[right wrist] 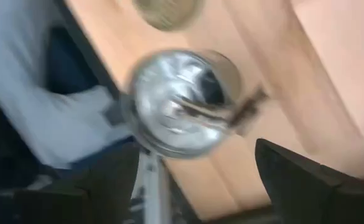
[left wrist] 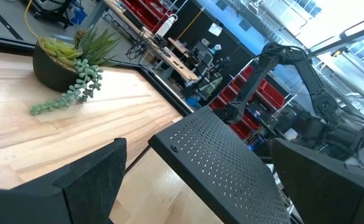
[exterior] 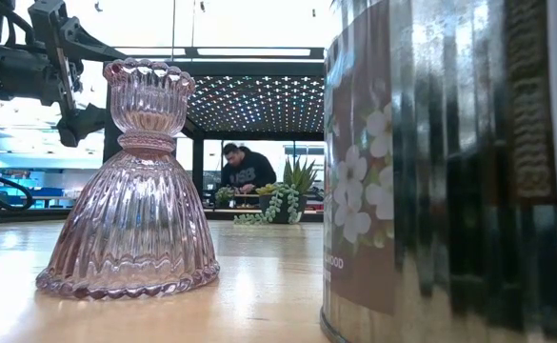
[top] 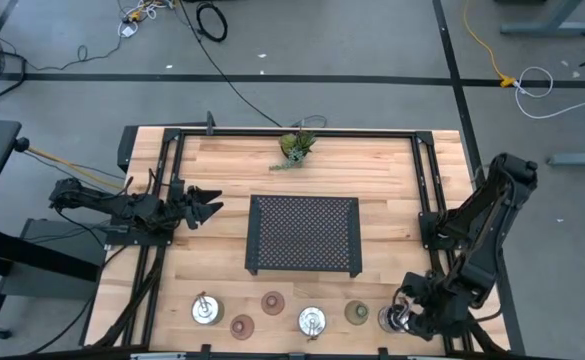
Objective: Pick & Place candle stick holders
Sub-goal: Put the right silver scented candle on the shelf
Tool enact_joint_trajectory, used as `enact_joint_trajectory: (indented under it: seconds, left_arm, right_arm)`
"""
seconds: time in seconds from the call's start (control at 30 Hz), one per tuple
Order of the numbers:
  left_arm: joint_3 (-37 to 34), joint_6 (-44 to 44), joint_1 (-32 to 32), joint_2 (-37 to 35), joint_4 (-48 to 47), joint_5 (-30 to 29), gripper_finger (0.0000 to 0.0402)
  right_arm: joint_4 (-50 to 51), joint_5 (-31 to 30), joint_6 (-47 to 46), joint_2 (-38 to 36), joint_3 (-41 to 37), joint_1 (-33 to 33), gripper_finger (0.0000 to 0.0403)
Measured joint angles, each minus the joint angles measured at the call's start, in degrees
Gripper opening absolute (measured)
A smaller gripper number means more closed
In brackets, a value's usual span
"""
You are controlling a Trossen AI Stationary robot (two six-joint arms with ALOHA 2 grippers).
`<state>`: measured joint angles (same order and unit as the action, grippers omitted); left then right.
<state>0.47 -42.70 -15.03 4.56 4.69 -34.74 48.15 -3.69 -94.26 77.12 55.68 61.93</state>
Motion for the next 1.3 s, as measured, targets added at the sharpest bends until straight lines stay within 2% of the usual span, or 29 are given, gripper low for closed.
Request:
enact_joint_trajectory:
  seconds: [0.77,1.3]
  left_arm:
    - [0.0,0.0,0.0,0.0,-0.1,0.0,0.0399]
    - [0.0,0.0,0.0,0.0,-0.1,0.0,0.0399]
  right_arm:
    - [-2.0,-1.9,-0.8,4.3,0.0,0.0,0.0317]
    - [0.9,-4.3,0.9,5.4,0.0,-1.4,0.0317]
